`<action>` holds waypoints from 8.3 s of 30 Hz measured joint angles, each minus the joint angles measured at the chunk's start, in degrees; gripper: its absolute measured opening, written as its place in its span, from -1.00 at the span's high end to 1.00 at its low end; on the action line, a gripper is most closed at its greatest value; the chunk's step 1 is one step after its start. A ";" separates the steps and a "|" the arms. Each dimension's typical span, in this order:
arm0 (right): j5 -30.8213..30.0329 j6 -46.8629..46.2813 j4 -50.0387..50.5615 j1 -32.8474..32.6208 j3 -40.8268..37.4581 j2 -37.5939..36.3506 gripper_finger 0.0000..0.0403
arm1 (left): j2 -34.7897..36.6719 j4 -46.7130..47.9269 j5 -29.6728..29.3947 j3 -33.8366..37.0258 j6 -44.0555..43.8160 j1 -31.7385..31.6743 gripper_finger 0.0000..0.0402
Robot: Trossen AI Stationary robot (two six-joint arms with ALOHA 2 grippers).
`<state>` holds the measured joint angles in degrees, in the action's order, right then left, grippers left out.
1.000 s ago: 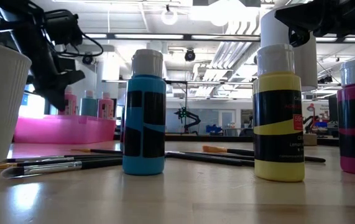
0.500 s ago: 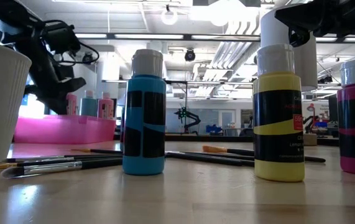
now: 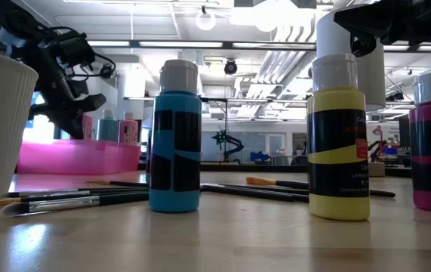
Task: Pick & Place Paint Supplies
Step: Put the big pink paint bottle into the pink bin, then put the small light blue paint bottle into the pink bin
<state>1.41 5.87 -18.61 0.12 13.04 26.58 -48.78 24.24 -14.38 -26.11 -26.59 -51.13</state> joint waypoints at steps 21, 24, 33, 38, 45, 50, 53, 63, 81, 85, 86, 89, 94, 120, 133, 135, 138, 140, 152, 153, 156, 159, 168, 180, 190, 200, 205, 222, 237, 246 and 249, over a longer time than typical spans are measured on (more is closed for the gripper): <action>0.00 0.00 0.00 -0.01 0.00 0.01 0.99 | -1.00 1.73 -0.27 0.00 -2.16 -0.62 1.00; 0.00 0.00 0.01 -0.01 0.00 0.00 0.99 | -1.00 2.81 -2.42 0.00 -3.66 -0.62 1.00; 0.00 0.00 0.02 0.00 0.00 -0.01 0.98 | -1.00 -2.52 -6.21 0.00 -2.50 -0.62 1.00; 0.00 0.00 0.02 -0.01 0.00 0.01 0.98 | -2.26 -5.40 -8.52 0.00 -1.21 -0.64 1.00; 0.00 -0.02 0.02 -0.01 0.00 0.01 0.98 | -6.90 -7.09 -9.41 0.00 -1.09 -0.62 1.00; 0.00 -0.02 0.02 -0.02 0.00 -0.01 0.98 | -6.25 -6.54 -7.49 0.00 -1.10 -0.62 1.00; 0.00 -0.02 0.02 0.00 0.00 0.01 0.98 | -4.62 -5.95 -4.24 0.00 -0.84 -0.62 1.00; 0.01 -0.02 0.02 -0.01 -0.01 0.00 0.98 | -0.15 -5.48 7.55 0.00 0.99 -0.62 1.00; 0.00 -0.02 0.00 0.00 0.00 0.01 0.99 | 7.36 -8.56 29.64 -0.20 6.27 2.57 1.00; 0.01 -0.02 -0.02 -0.01 0.00 0.01 0.99 | 7.32 -12.01 24.16 -0.20 7.37 10.39 1.00; 0.00 -0.02 -0.03 -0.02 0.00 0.00 0.99 | 7.32 -13.38 22.33 -0.20 7.82 12.60 1.00; 0.00 -0.02 -0.04 -0.01 0.00 0.01 0.99 | 7.26 -17.31 18.05 -0.20 8.87 18.58 1.00; 0.02 -0.02 -0.04 -0.02 0.00 0.01 0.99 | 7.27 -21.22 16.87 -0.22 16.08 26.18 1.00; 0.02 -0.02 -0.04 0.00 0.00 0.00 0.99 | 7.26 -21.74 19.77 -0.22 34.65 34.66 0.99; 0.02 -0.02 -0.04 0.00 -0.01 0.00 0.99 | 2.50 -30.97 20.10 -0.24 35.85 34.66 0.27; 0.02 -0.02 -0.04 -0.02 0.00 0.01 0.99 | 1.03 -31.39 20.26 -0.24 35.84 34.66 0.12; 0.02 -0.02 -0.04 -0.01 0.00 0.00 0.99 | -0.44 -31.40 21.91 -0.24 35.77 34.66 -0.04; 0.02 -0.02 -0.04 -0.01 0.00 0.00 0.99 | -1.22 -31.38 24.74 -0.24 35.35 34.64 -0.11; 0.02 -0.01 -0.04 -0.02 0.00 0.01 0.98 | -2.14 -31.40 41.23 -0.22 37.15 34.66 -0.15; 0.02 -0.02 -0.04 -0.01 0.00 0.01 0.98 | -2.14 -31.40 41.17 -0.22 37.17 34.66 -0.15; 0.02 -0.02 -0.04 -0.01 0.00 0.01 0.98 | -2.14 -31.40 40.51 -0.22 37.04 34.66 -0.15; 0.02 -0.02 -0.04 0.00 0.00 0.01 0.98 | -2.14 -31.40 40.47 -0.22 36.90 34.66 -0.15; 0.02 -0.02 -0.04 -0.02 0.00 -0.01 0.98 | -2.12 -30.41 41.22 -0.22 43.39 34.66 -0.15; 0.02 -0.02 -0.48 -0.02 0.00 -0.01 0.98 | -8.03 -35.20 45.08 -0.17 37.80 34.66 -0.15; 0.02 -0.02 -0.46 0.00 0.00 0.01 0.98 | -13.43 -42.89 43.76 -0.20 30.80 34.66 -0.15; 0.02 -0.02 -0.46 0.00 0.00 -0.01 0.99 | -13.40 -37.99 35.02 -3.61 31.65 38.57 -0.15; 0.02 -0.02 -0.46 -0.01 0.00 0.01 0.99 | -13.40 -28.35 27.48 -6.29 34.17 42.07 -0.15; 0.02 -0.02 -0.48 -0.01 0.00 0.01 0.99 | -21.74 -30.56 26.49 -6.34 32.32 44.06 -0.15; 0.04 -0.02 -0.46 -0.02 0.00 0.01 0.99 | -28.92 -34.19 28.99 -6.38 30.17 44.06 -0.15; 0.04 -0.02 -0.48 0.00 0.00 0.00 0.99 | -30.67 -37.78 30.55 -6.36 29.30 44.04 -0.15; 0.04 -0.02 -0.48 -0.02 0.00 -0.01 0.99 | -30.62 -38.62 32.13 -6.45 29.29 44.04 -0.15</action>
<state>1.45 5.85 -19.09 0.10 13.04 26.57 -79.40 -14.38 17.75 -32.56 2.70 -7.09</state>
